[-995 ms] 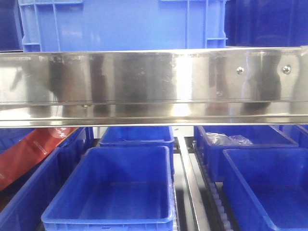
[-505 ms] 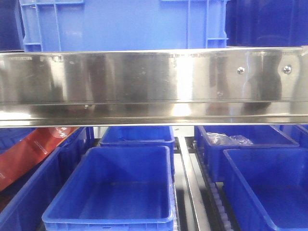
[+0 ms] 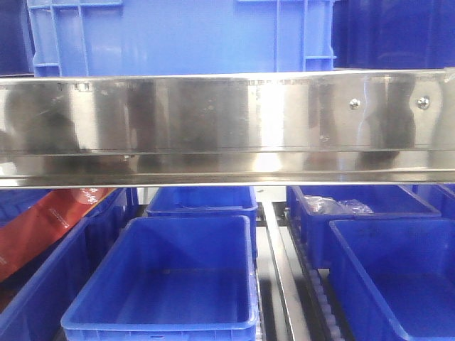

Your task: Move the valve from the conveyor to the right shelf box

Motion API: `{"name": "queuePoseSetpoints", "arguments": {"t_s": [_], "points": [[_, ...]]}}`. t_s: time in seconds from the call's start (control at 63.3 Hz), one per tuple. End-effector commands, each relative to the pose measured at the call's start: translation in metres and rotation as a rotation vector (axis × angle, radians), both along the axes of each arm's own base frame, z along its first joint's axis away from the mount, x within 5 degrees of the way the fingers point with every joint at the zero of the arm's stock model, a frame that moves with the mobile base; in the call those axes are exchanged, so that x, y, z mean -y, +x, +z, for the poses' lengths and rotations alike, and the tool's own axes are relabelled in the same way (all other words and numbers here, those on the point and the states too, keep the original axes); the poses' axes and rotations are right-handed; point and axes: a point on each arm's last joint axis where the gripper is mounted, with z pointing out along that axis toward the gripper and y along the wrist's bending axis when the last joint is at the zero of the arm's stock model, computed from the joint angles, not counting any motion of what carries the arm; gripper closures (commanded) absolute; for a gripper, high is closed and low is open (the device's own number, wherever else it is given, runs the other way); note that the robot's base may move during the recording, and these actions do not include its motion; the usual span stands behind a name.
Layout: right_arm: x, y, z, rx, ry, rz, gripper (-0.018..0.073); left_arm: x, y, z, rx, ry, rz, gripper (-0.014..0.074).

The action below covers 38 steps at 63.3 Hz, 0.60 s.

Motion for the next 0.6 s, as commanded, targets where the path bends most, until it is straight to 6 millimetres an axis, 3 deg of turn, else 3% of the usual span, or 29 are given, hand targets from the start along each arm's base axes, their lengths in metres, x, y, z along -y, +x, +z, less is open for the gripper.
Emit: {"name": "queuePoseSetpoints", "arguments": {"t_s": [0.0,0.584], "points": [[0.0009,-0.0004,0.0019,0.029,-0.002,-0.004,0.0713,-0.0002,-0.0008,0.0023,0.025,-0.012,0.002,0.0707],[0.0008,-0.0004,0.002,0.023,0.014,-0.005,0.0713,-0.0002,-0.0008,0.0023,0.025,-0.012,0.002,0.0707]]}}
